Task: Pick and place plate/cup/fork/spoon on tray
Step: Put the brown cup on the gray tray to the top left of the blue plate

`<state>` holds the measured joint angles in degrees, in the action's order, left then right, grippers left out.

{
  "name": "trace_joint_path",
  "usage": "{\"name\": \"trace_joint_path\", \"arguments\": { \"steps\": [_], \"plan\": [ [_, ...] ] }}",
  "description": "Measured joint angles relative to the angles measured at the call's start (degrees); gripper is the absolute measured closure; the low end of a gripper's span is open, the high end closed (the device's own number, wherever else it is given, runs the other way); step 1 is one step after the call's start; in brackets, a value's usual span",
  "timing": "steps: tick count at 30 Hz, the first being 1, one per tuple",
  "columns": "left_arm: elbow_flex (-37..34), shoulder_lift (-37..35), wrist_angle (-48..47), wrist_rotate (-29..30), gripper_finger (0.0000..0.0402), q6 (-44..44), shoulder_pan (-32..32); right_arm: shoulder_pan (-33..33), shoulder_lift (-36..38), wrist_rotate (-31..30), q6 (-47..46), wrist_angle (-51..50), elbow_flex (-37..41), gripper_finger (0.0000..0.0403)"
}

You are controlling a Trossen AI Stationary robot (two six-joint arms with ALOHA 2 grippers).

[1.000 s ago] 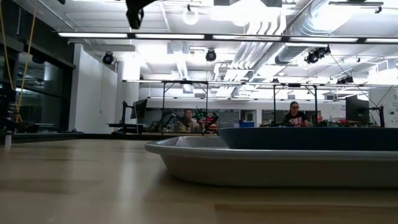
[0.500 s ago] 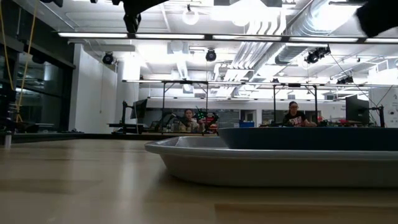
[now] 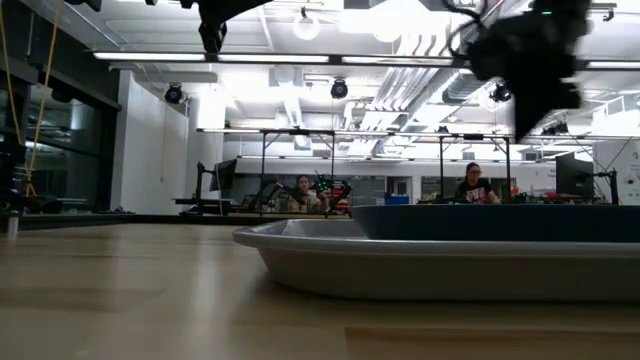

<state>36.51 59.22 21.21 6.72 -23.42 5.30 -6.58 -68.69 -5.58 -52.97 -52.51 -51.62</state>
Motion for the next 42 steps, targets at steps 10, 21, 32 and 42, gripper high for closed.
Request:
{"name": "trace_joint_path", "arguments": {
  "steps": [10,21,32,42],
  "plan": [
    [0.00,0.00,-0.42,-0.35,0.0259,-1.73,0.00,5.47,0.00,6.24,14.50,33.35,0.00,0.0402],
    [0.00,0.00,-0.46,-0.46,0.0259,0.02,-0.02,5.58,-0.02,6.78,17.23,50.98,-0.02,0.0402],
    [0.20,0.00,-0.51,1.56,0.0259,-0.28,-0.18,5.55,-0.04,9.09,21.53,58.29,-0.02,0.0402],
    [15.57,0.08,-41.33,-9.26,0.0184,7.99,1.70,5.55,-0.04,9.09,21.43,58.29,-0.02,0.0402]
  ]
}}
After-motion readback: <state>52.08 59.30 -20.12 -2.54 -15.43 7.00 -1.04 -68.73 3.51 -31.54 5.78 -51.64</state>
